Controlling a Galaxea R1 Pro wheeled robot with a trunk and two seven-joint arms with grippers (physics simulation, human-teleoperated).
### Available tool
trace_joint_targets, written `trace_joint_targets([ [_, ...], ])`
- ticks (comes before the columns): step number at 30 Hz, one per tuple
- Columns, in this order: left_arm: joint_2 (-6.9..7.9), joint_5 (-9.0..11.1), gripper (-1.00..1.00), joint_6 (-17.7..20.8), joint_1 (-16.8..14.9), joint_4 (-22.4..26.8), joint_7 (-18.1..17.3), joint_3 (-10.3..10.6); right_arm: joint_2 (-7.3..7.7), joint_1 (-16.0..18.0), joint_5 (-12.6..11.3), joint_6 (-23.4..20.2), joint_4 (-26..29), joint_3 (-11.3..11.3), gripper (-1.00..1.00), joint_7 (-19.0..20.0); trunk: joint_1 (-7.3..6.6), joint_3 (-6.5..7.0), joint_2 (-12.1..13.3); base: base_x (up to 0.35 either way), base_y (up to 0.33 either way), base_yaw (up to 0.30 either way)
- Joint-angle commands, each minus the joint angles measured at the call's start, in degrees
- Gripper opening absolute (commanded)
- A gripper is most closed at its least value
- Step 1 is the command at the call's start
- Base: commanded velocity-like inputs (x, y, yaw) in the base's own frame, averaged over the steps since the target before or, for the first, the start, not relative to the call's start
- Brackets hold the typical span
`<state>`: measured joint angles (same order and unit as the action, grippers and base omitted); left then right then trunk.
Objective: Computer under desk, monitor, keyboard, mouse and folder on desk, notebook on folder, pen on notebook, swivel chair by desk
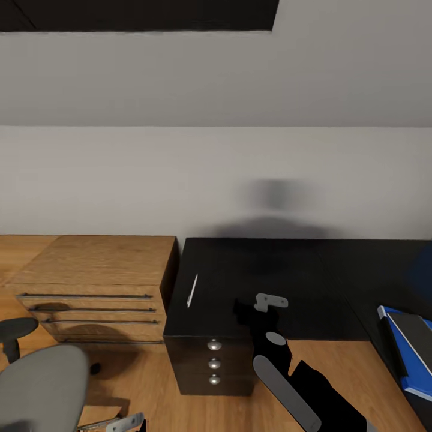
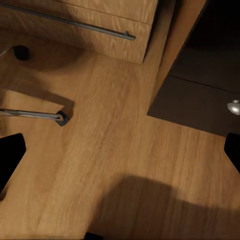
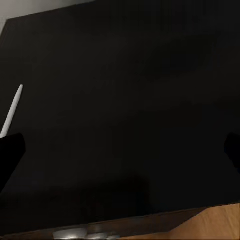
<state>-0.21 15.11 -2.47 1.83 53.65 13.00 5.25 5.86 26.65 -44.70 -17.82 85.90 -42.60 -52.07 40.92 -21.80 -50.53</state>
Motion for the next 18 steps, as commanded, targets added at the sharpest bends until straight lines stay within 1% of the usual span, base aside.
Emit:
trace_joint_targets([
  [1, 0.04, 0.61, 1.00, -0.20, 0.00, 0.05, 0.33, 0.20, 0.04, 0.07, -0.15, -0.33, 0.05, -0.14, 1.00, -0.36, 0.01, -0.06, -0.05, 0.006, 0.002, 0.272],
  [3, 0.04, 0.61, 1.00, -0.19, 0.01, 0.05, 0.34, 0.20, 0.02, 0.07, -0.11, -0.31, -0.01, -0.33, 1.00, -0.34, 0.01, -0.06, -0.05, 0.004, 0.001, 0.274],
  [6, 0.04, 0.60, 1.00, -0.18, 0.01, 0.05, 0.35, 0.20, -0.40, 0.07, 0.01, -0.29, -0.08, -1.31, 1.00, -0.32, 0.01, -0.06, -0.05, 0.002, 0.001, 0.276],
  [7, 0.04, 0.61, 1.00, -0.18, 0.01, 0.05, 0.36, 0.20, -0.63, 0.07, 0.10, -0.29, -0.11, -1.89, 1.00, -0.32, 0.01, -0.06, -0.05, 0.001, 0.000, 0.277],
  [8, 0.04, 0.62, 1.00, -0.17, 0.02, 0.05, 0.36, 0.20, -1.29, 0.07, 0.83, -0.28, -0.25, -2.76, 1.00, -0.31, 0.01, -0.06, -0.05, 0.000, 0.000, 0.278],
  [13, 0.04, 0.61, 1.00, -0.17, 0.02, 0.05, 0.36, 0.20, -1.89, 0.07, 2.69, -0.20, -0.35, -3.13, 1.00, -0.33, 0.01, -0.06, -0.05, 0.000, 0.000, 0.278],
  [18, 0.04, 0.62, 1.00, -0.20, 0.02, 0.05, 0.36, 0.20, -1.96, 0.07, 3.07, -0.20, -0.37, -3.17, 1.00, -0.32, 0.01, -0.13, -0.05, 0.000, 0.000, 0.273],
])
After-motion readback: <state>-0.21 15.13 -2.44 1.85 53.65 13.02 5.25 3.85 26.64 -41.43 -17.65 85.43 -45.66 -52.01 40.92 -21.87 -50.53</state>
